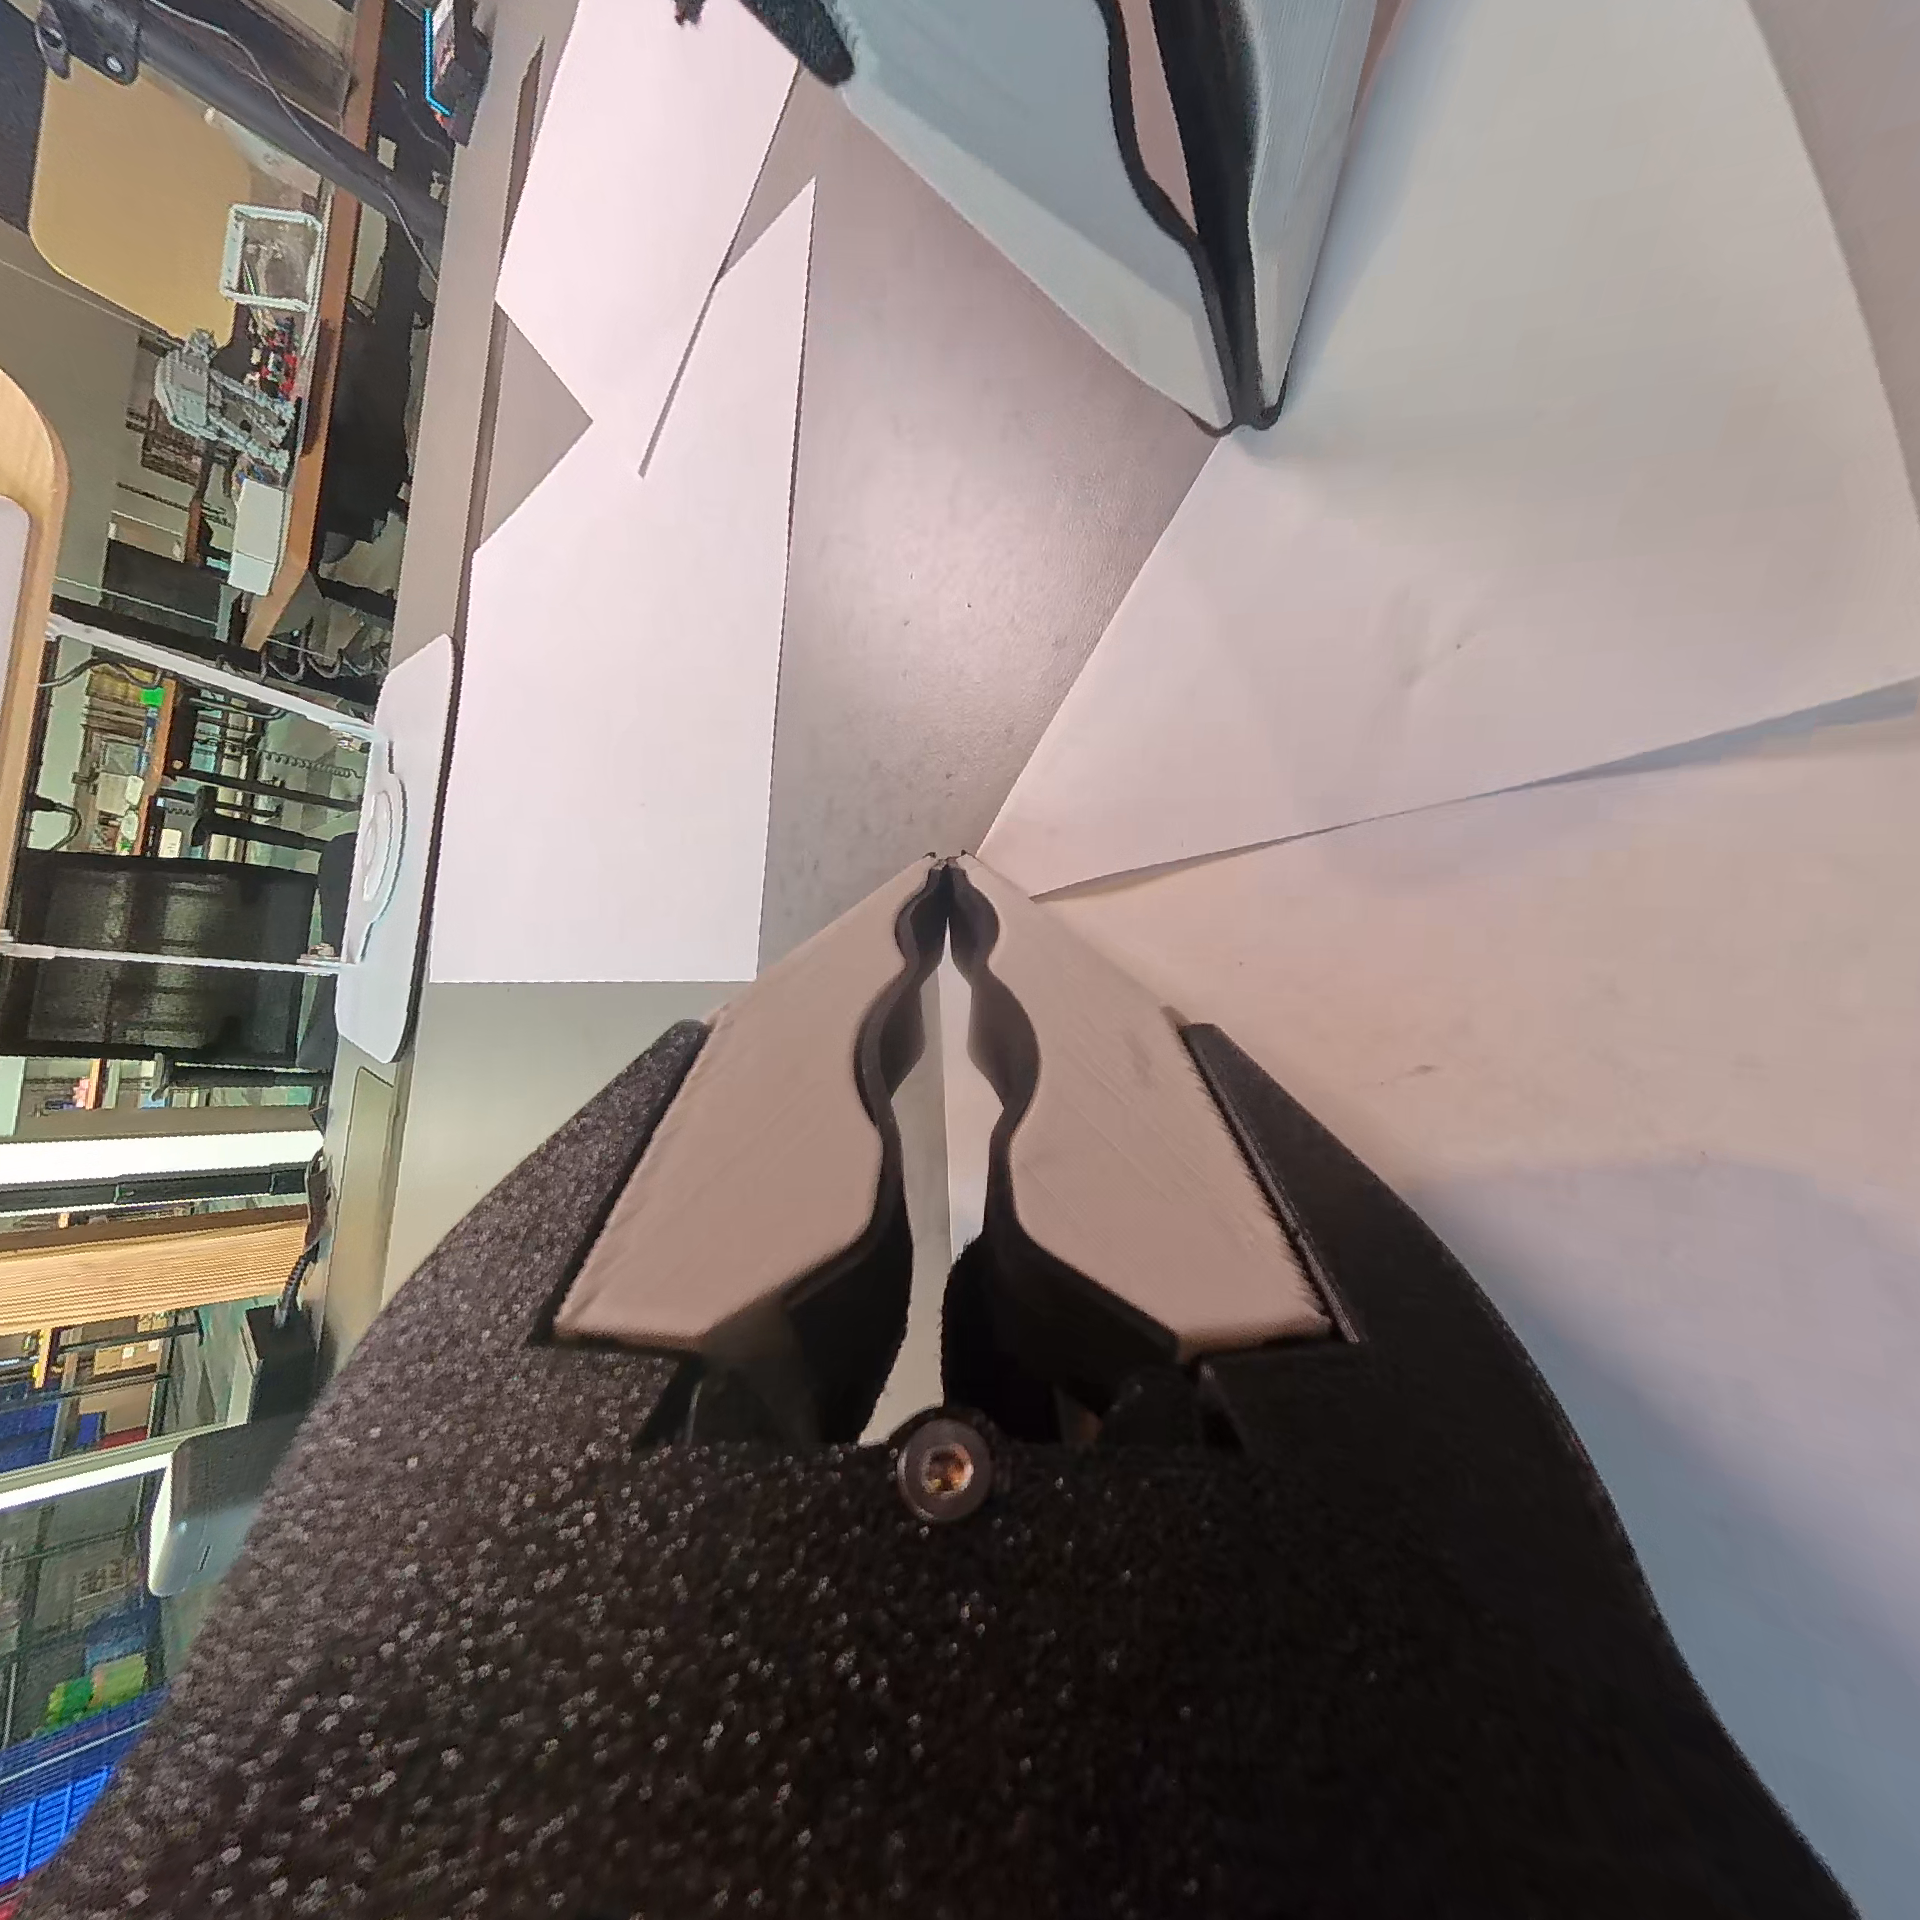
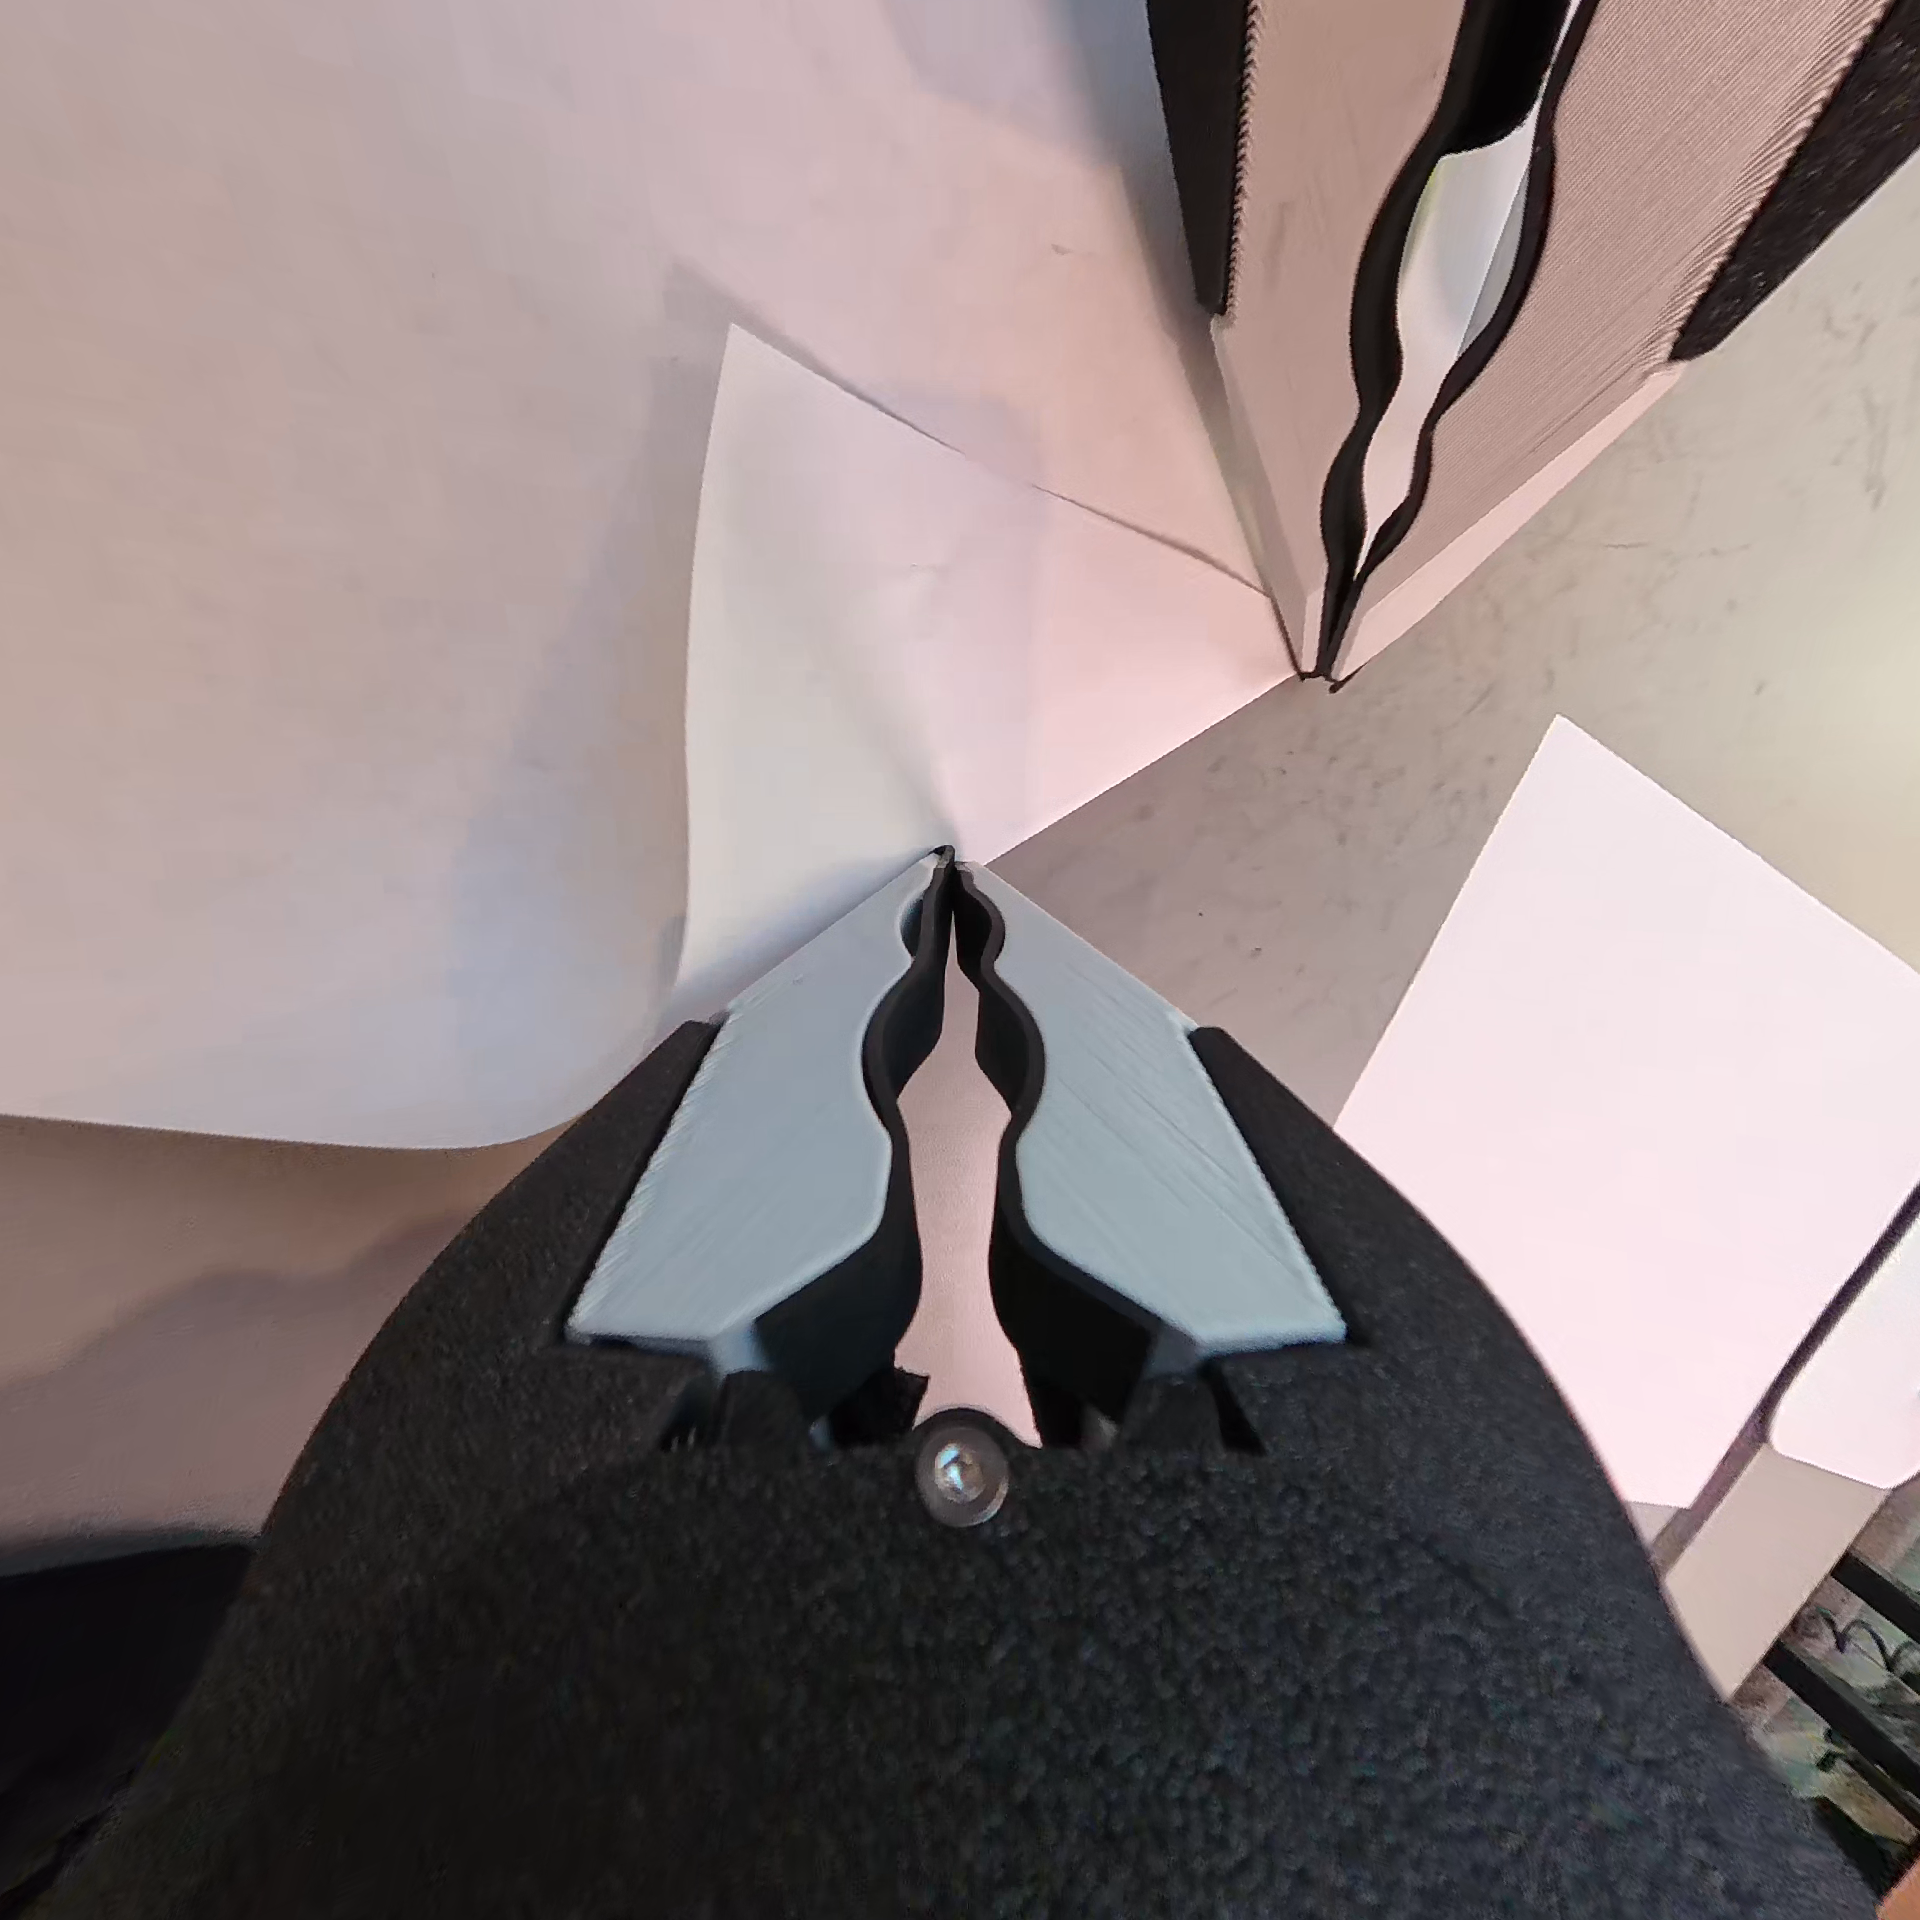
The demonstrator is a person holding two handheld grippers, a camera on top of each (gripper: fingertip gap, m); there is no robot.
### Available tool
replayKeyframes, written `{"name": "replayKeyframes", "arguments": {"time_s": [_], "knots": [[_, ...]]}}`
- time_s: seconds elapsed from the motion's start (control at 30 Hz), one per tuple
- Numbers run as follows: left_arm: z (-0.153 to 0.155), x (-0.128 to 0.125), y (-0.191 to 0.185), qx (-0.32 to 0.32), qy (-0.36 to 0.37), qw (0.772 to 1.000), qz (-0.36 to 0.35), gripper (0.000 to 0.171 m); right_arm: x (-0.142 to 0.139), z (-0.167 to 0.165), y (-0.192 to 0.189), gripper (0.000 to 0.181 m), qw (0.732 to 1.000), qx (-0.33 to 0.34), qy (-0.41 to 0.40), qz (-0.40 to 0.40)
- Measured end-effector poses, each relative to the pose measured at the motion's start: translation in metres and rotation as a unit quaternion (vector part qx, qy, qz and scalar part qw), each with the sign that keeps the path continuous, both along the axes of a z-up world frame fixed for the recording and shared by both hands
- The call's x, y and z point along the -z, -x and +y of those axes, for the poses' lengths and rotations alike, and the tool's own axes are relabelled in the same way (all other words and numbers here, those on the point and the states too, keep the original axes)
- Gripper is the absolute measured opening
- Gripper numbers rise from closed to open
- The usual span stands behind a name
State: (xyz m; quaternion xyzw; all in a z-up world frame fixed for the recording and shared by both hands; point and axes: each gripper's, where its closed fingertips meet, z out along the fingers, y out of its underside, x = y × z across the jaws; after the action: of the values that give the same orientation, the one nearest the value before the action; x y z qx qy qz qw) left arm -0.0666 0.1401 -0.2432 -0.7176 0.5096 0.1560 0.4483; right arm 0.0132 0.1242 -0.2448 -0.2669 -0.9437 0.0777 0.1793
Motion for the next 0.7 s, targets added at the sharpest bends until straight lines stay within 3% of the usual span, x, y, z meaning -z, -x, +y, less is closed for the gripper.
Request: {"name": "replayKeyframes", "arguments": {"time_s": [0.7], "knots": [[0.000,0.000,0.001,0.002,0.001,1.000,-0.003,0.000,-0.001,-0.003,-0.024,0.000,0.999,0.025,0.002,0.021]]}}
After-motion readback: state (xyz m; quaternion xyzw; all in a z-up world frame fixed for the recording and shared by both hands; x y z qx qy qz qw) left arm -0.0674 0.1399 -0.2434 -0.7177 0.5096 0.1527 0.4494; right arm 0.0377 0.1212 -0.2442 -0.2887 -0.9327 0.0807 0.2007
